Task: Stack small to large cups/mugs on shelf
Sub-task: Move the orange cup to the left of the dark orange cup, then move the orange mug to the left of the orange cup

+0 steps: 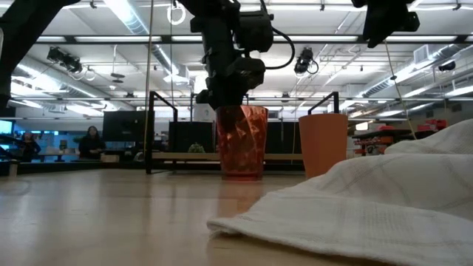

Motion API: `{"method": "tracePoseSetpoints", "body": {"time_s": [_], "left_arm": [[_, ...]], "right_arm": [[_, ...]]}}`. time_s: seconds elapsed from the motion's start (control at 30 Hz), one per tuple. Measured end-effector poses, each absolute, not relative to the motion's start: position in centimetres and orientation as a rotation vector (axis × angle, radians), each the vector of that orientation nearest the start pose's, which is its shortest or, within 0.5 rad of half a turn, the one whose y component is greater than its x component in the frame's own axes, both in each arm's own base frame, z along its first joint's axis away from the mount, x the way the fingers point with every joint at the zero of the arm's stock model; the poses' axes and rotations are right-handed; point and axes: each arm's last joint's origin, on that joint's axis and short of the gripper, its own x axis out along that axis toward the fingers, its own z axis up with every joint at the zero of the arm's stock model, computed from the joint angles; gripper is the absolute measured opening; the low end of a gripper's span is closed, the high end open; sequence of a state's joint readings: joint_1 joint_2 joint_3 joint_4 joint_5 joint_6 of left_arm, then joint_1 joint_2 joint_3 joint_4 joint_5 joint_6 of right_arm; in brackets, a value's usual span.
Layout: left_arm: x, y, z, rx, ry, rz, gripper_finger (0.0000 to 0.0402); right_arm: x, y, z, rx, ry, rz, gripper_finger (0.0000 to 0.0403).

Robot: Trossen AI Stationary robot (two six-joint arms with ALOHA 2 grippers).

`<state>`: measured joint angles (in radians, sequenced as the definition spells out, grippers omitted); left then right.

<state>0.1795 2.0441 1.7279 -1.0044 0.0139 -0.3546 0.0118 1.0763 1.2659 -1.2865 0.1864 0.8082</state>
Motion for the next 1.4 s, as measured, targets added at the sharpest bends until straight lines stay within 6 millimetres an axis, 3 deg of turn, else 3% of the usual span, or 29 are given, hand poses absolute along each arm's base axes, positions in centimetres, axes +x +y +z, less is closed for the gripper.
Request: {"method": "tracePoseSetpoints", "body": {"time_s": [0.17, 0.4, 0.63, 0.83, 1.0, 1.27, 1.4], "left_arm": [[40.7, 7.5, 23.4, -0.430, 1.250, 0.373, 0.0127], [38.9, 7.6, 27.1, -0.435, 1.181, 0.373, 0.0168], [34.4, 5.9, 30.7, -0.472, 1.320, 0.413, 0.0178], [30.5, 2.3, 33.7, -0.489, 1.427, 0.433, 0.0167], [28.4, -2.3, 35.4, -0.494, 1.428, 0.409, 0.0165], [26.1, -10.2, 35.7, -0.523, 1.452, 0.389, 0.0163], [25.0, -12.8, 35.7, -0.590, 1.448, 0.445, 0.0160]], "right_arm": [[16.8, -0.3, 35.5, 0.611, 0.960, -0.581, 0.0132], [16.8, -0.3, 35.5, 0.607, 0.961, -0.579, 0.0132], [16.8, -0.3, 35.5, 0.592, 0.966, -0.571, 0.0132], [16.8, -0.3, 35.5, 0.583, 0.970, -0.567, 0.0132], [16.8, -0.3, 35.5, 0.572, 0.974, -0.561, 0.0132], [16.8, -0.3, 35.5, 0.566, 0.976, -0.557, 0.0132], [16.8, -0.3, 35.5, 0.548, 0.981, -0.547, 0.0132]]}}
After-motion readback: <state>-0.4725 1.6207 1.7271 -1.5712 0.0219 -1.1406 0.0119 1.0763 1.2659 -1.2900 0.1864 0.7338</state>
